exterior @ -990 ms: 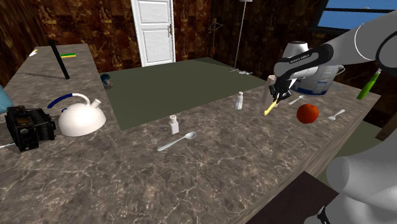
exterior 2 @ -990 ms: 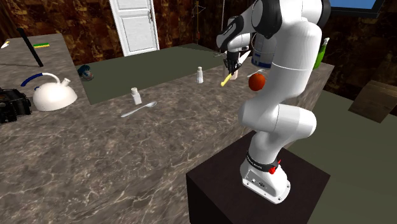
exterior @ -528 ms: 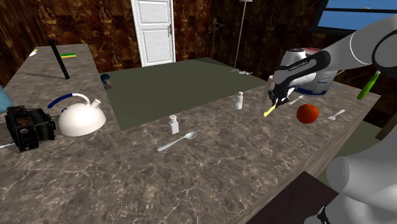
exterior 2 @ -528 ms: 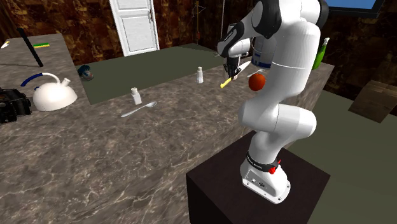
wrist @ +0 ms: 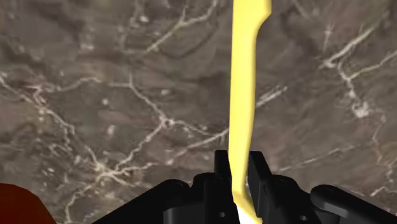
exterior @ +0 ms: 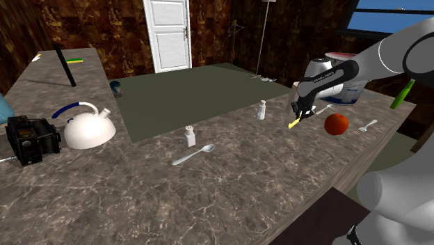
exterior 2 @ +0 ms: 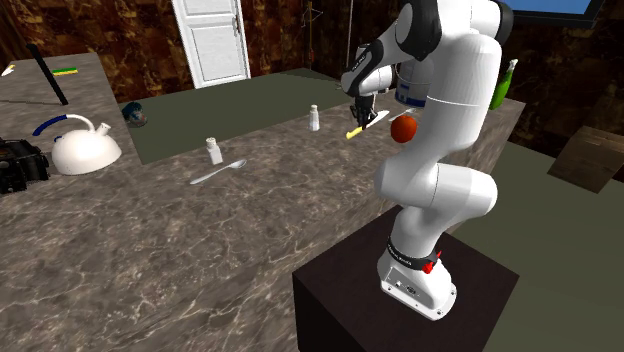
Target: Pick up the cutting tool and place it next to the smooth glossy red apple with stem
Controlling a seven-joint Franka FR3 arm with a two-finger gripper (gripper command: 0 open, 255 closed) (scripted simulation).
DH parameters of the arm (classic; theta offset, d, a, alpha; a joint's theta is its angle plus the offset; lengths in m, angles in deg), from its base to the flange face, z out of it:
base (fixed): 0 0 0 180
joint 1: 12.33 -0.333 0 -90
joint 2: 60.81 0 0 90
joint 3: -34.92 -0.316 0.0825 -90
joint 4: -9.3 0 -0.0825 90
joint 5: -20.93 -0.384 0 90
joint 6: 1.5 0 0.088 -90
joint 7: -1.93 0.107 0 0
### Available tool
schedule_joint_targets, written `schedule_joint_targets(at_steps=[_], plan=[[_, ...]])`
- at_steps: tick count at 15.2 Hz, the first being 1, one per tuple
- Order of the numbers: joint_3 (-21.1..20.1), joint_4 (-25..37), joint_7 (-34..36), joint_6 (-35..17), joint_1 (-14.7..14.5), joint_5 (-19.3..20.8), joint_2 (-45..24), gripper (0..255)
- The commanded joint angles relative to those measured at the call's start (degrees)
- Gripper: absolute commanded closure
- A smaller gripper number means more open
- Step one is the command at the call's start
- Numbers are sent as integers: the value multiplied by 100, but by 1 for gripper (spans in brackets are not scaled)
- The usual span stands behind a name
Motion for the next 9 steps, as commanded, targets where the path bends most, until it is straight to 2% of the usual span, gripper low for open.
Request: schedule_joint_targets(at_steps=[1,2,3,8,9], plan=[[0,-1,1,-1,-1,1,-3,255],[0,-1,1,-1,-1,1,-3,255],[0,0,1,-1,-1,1,-3,0],[0,0,1,0,-1,1,-3,0],[-37,17,-80,148,18,-120,149,0]])
